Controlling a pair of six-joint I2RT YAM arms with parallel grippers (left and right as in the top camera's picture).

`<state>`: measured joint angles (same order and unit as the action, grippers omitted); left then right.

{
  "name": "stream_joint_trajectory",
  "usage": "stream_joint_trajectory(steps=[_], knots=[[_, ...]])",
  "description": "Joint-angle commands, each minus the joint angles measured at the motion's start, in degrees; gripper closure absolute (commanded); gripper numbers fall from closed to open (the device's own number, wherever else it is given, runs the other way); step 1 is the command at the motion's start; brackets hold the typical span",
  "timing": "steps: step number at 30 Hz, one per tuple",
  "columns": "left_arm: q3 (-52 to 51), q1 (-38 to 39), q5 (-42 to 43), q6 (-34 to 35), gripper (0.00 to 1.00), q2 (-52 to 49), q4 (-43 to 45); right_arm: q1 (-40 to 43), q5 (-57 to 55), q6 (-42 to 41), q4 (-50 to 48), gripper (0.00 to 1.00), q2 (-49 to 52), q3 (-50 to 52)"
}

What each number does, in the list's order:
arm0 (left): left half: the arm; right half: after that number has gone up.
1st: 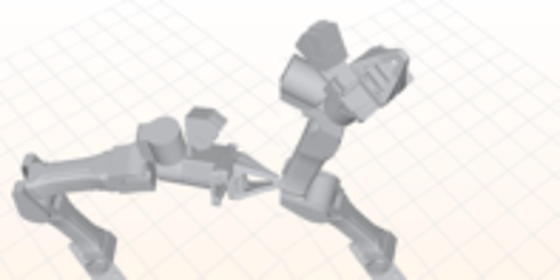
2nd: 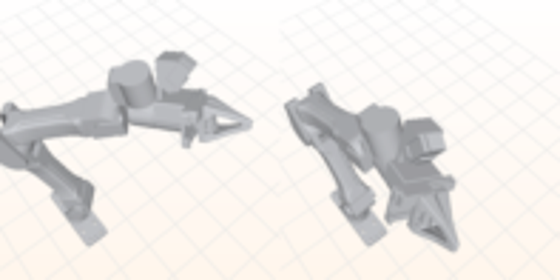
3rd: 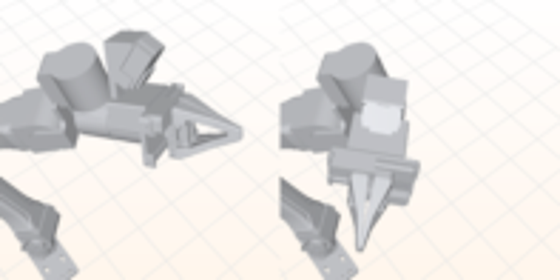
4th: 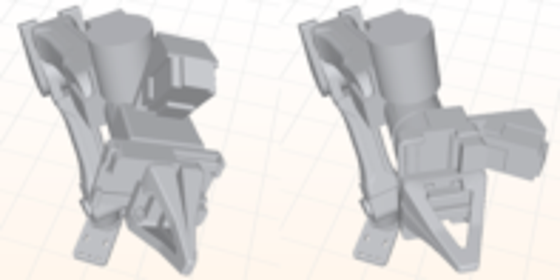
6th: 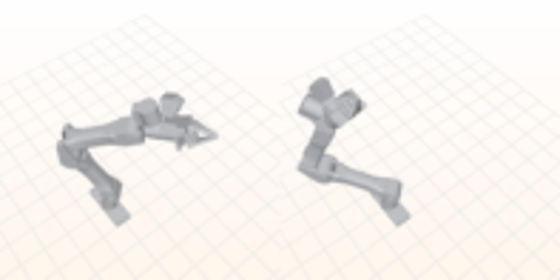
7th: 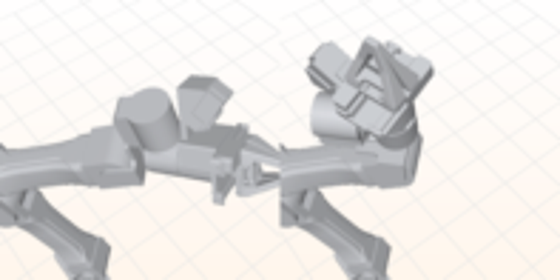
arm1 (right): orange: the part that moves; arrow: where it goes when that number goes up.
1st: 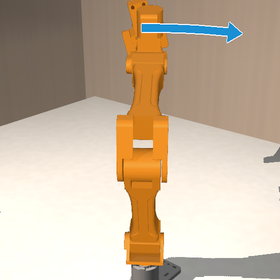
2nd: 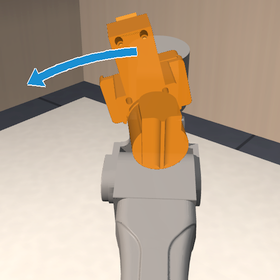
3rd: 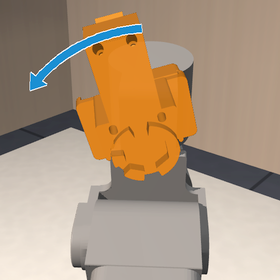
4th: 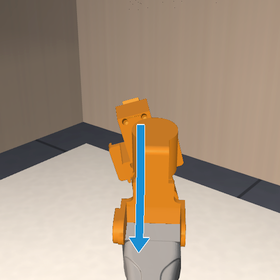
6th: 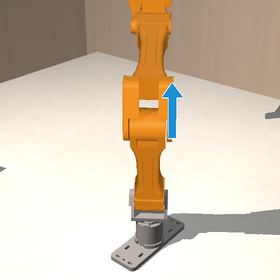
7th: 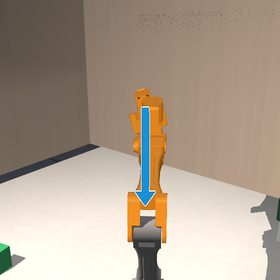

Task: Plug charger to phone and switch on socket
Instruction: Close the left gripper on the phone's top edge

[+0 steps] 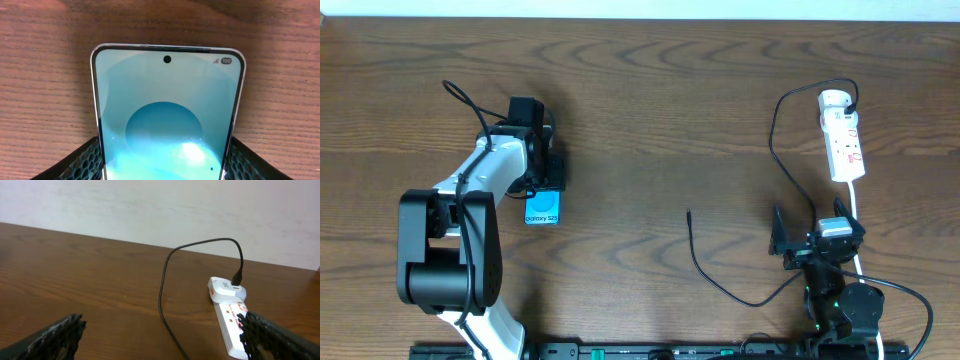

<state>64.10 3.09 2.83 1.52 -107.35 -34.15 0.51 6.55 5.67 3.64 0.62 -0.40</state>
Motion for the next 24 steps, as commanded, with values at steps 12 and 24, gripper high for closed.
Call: stream_joint_trajectory(steps=[12,24], knots=[[-1.0,-0.1,-0.4,0.0,0.93,-0.9,0.9,-0.2,-0.2,0.6,0.2,0.01,-0.3,0.1],[2.3,-0.1,4.1,0.1,0.93,9.3,0.7,-0.2,-0.2,0.6,0.2,0.01,-0.3,0.1]])
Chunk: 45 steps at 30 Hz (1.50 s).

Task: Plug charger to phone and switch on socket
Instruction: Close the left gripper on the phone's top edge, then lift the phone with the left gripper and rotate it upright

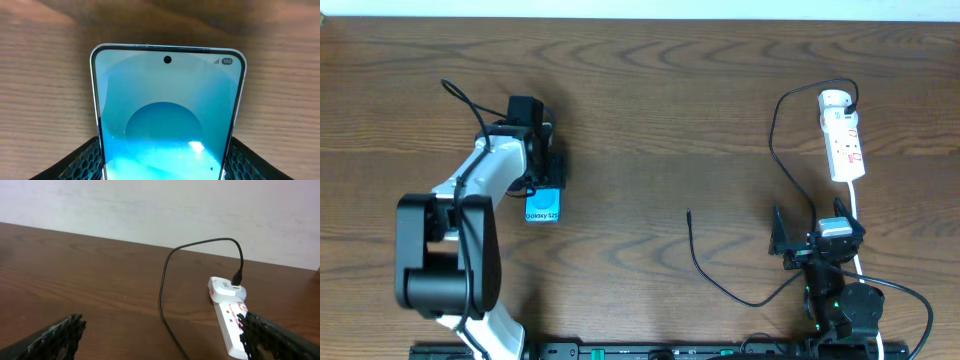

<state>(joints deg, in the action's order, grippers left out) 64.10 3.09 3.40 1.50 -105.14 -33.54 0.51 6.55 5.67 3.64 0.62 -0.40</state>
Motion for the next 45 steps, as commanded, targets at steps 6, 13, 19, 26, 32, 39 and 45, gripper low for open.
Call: stream_joint_trajectory(steps=[6,13,19,26,32,39,45], knots=[[2.3,-0.1,6.6,3.5,0.93,19.1,-0.4,-0.2,-0.2,0.6,0.2,0.01,-0.3,0.1],[2.3,-0.1,9.8,20.7,0.93,32.1,-4.0,-0.2,-0.2,0.6,0.2,0.01,-0.3,0.1],[2.3,-0.2,22.4,43.6,0.93,36.6,-5.0,-0.2,-0.2,0.6,0.2,0.01,-0.3,0.1],[2.3,-4.7,38.2,72.0,0.93,36.5,-2.1,-0.2,-0.2,0.6,0.2,0.01,-0.3,0.1],[2.3,-13.4,52.7,92.5,0.93,36.5,11.2,-0.2,-0.2,0.6,0.2,0.01,-0.3,0.1],[2.3,-19.2,65.1,107.8,0.93,36.6,21.9,-0.2,-0.2,0.6,0.2,0.01,-0.3,0.1],[2.3,-19.8,66.3,110.6,0.93,36.6,22.3,-0.2,-0.2,0.6,0.2,0.01,-0.3,0.1]])
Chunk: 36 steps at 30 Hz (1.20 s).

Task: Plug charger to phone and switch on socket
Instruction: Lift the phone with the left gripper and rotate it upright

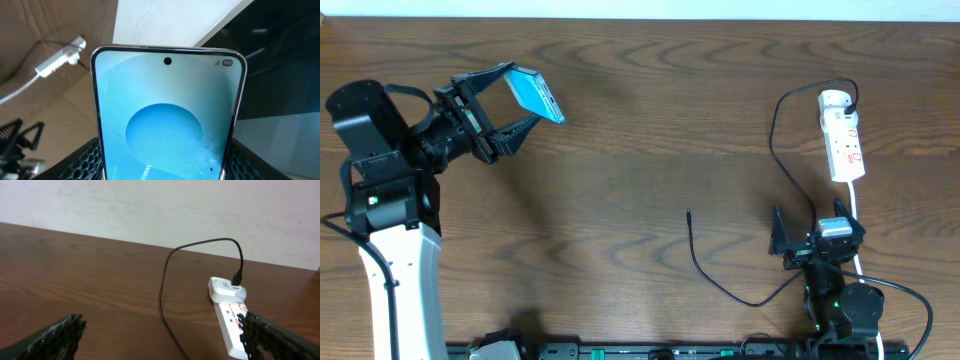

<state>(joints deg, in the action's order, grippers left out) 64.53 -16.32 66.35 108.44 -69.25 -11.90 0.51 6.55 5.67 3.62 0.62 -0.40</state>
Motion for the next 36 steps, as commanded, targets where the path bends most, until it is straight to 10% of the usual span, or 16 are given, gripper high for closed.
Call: stream_joint_trajectory(steps=[1,23,36], knots=[[1.9,-0.4,3.3,4.8,0.93,0.7,0.7,-0.2,-0.2,0.6,0.2,0.01,-0.3,0.1],[1.9,-0.4,-4.8,11.0,0.93,0.7,0.7,-0.2,-0.2,0.6,0.3,0.01,-0.3,0.1],[1.2,-0.3,-23.7,-16.2,0.93,-0.3,-22.8,-0.2,-0.2,0.6,0.2,0.01,-0.3,0.1]])
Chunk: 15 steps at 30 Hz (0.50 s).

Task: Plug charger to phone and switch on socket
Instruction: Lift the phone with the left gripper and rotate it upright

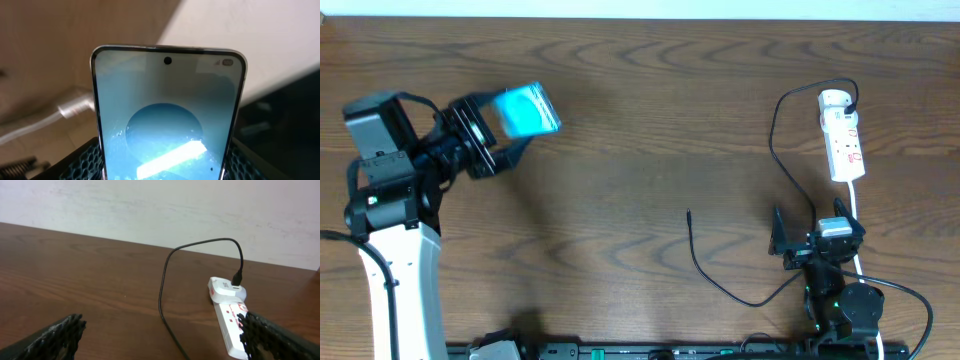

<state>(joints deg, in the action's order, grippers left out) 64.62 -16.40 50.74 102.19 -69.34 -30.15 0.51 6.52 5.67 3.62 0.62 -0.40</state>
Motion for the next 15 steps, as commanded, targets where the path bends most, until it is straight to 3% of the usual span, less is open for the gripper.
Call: stream_joint_trajectory(steps=[1,6,15], knots=[[1.1,-0.2,-12.1,-12.9,0.93,-0.7,-9.6,-0.2,-0.2,0.6,0.3,0.01,-0.3,0.1],[1.0,0.5,-25.8,-23.6,0.93,-2.4,-20.7,-0.2,-0.2,0.6,0.3,0.01,-0.3,0.1],[-1.0,8.6,-44.4,-29.5,0.93,-7.6,-27.3,-0.2,-0.2,0.6,0.3,0.01,-0.3,0.1]])
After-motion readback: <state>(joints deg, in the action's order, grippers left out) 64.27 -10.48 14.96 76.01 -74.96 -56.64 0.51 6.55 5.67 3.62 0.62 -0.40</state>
